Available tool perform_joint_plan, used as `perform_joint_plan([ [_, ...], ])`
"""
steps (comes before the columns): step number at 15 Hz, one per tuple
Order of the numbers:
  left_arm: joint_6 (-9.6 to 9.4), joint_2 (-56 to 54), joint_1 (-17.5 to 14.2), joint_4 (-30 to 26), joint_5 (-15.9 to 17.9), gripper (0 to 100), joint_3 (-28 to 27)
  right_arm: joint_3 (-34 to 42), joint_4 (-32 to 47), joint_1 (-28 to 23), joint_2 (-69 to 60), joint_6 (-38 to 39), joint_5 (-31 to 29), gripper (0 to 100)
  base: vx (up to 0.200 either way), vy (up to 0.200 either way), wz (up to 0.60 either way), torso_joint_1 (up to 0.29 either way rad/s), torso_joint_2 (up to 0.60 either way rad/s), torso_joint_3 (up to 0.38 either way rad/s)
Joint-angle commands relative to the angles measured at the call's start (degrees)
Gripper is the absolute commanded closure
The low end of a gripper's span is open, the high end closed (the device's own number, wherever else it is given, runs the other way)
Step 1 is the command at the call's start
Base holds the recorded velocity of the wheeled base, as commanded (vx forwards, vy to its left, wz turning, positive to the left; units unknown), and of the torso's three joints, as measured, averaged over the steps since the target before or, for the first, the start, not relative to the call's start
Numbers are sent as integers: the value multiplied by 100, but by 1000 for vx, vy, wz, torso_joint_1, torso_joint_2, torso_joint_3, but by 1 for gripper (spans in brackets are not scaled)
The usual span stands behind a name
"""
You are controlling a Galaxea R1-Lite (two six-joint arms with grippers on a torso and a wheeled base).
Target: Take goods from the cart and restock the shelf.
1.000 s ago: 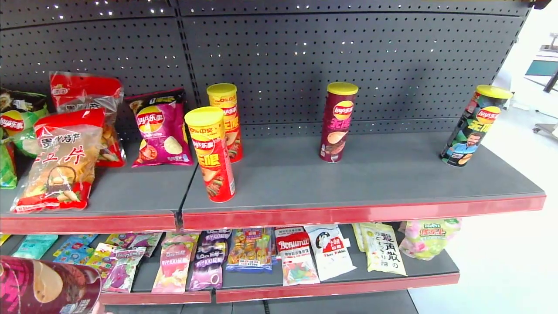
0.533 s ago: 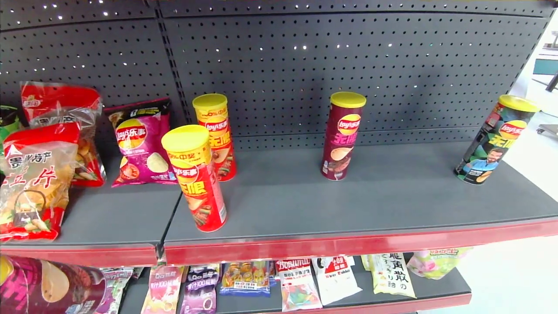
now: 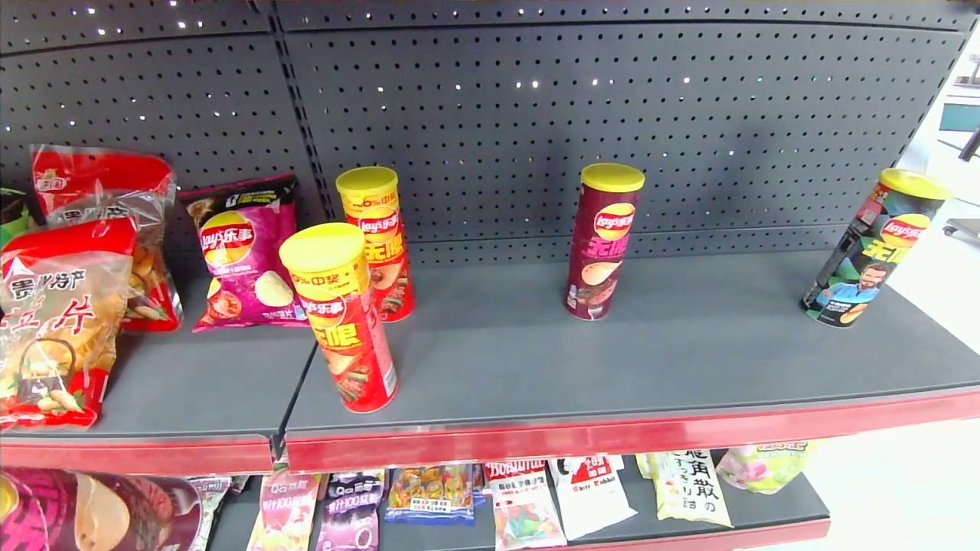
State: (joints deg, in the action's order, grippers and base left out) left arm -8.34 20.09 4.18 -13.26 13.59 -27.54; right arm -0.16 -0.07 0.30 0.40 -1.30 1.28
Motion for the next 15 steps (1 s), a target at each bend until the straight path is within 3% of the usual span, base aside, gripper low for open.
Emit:
perform_joint_plan([
  [1, 201, -102, 4, 8, 91, 100, -50, -740, -37, 57, 698, -1, 197, 0, 0, 0, 0, 0, 0, 0],
  [2, 342, -67, -5, 26, 117, 100, -85, -1390, -72, 66, 1489, 157, 224, 0, 0, 0, 0, 0, 0, 0],
  [3, 544, 21, -5, 26, 223, 100, -164, -2533, -45, 75, 2570, 614, 285, 0, 0, 0, 0, 0, 0, 0],
  [4, 614, 39, -5, 34, 425, 100, -190, -3465, -10, 128, 3519, 693, 399, 0, 0, 0, 0, 0, 0, 0],
  [5, 614, 48, -5, 26, 724, 100, -164, -3623, -72, 224, 4266, 236, 593, 0, 0, 0, 0, 0, 0, 0],
  [6, 605, 48, -5, 17, 741, 100, -138, -3623, -204, 251, 4697, -45, 610, 0, 0, 0, 0, 0, 0, 0],
  [8, 605, 171, -5, 34, 768, 100, -190, -3632, -1179, 339, 5743, -19, 751, 0, 0, 0, 0, 0, 0, 0],
  [10, 605, 303, -14, 17, 741, 100, -252, -3781, -1759, 418, 6692, 43, 1744, 0, 0, 0, 0, 0, 0, 0],
  [11, 605, 303, -14, 17, 741, 100, -252, -3781, -1759, 418, 6692, 43, 1744, 0, 0, 0, 0, 0, 0, 0],
  [12, 605, 478, -5, 8, 812, 100, -261, -4071, -2181, 400, 7589, -1, 2676, 0, 0, 0, 0, 0, 0, 0],
  [15, 605, 847, -5, 34, 838, 100, -437, -4554, -2849, 330, 8740, -116, 3599, 0, 0, 0, 0, 0, 0, 0],
])
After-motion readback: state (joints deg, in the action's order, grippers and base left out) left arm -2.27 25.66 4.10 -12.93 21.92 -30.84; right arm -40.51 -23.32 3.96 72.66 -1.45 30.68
